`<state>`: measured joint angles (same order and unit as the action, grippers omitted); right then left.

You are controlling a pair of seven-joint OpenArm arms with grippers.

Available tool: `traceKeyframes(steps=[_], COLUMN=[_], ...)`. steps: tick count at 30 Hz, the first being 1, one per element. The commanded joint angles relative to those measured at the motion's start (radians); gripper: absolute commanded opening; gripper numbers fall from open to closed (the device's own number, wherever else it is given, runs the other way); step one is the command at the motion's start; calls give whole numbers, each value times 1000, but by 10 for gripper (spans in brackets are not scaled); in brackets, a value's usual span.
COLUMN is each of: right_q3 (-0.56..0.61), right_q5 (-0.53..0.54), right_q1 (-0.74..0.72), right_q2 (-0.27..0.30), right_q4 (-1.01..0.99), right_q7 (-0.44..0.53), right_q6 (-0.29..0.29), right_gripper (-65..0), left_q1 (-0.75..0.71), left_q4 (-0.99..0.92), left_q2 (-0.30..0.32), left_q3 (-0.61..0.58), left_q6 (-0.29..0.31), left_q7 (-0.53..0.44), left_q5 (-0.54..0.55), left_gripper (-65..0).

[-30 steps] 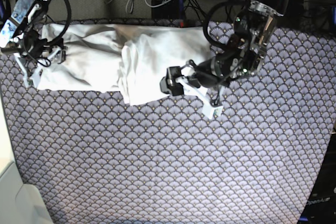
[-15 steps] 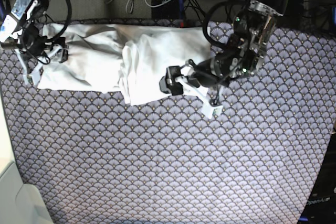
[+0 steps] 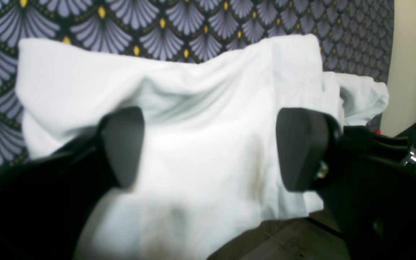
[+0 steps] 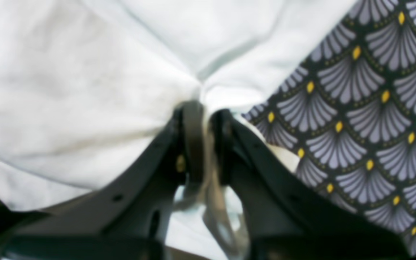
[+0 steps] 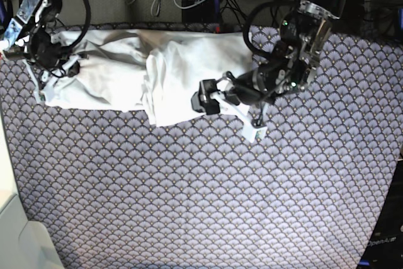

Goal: Fold the T-shirt properly
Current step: 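Release the folded end with the left gripper and regrasp the strip end with the right, then lift the strip end with the right gripper and fold it over the bundle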

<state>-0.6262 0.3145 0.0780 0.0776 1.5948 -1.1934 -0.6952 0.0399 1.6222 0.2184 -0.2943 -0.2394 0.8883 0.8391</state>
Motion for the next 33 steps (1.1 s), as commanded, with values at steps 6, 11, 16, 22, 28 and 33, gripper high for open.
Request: traceKeyframes(steps=[6, 11, 16, 22, 28, 33], right_q3=[9, 10, 47, 141, 202, 228], right_q5=[-19, -19, -19, -19, -18, 140], right_q1=[16, 44, 69, 115, 125, 125], right_q2=[-5, -26, -34, -37, -57, -45], right_q4=[128, 253, 325, 401, 404, 418], right_q7=[-26, -26, -26, -24, -19, -19], right_q6=[-3, -3, -3, -3, -3, -3], right_gripper=[-650, -650, -650, -650, -650, -650], left_q1=[15, 13, 7, -87, -159, -196], left_q4=[43, 125, 154, 172, 166, 166], left_q2=[3, 6, 6, 9, 66, 106], left_q3=[11, 13, 47, 237, 356, 358], left_q6=[7, 7, 4, 7, 7, 7], left_q7=[-11, -11, -10, -10, -10, -10], left_q5=[16, 16, 16, 16, 15, 15], left_gripper=[-102, -102, -99, -98, -98, -98])
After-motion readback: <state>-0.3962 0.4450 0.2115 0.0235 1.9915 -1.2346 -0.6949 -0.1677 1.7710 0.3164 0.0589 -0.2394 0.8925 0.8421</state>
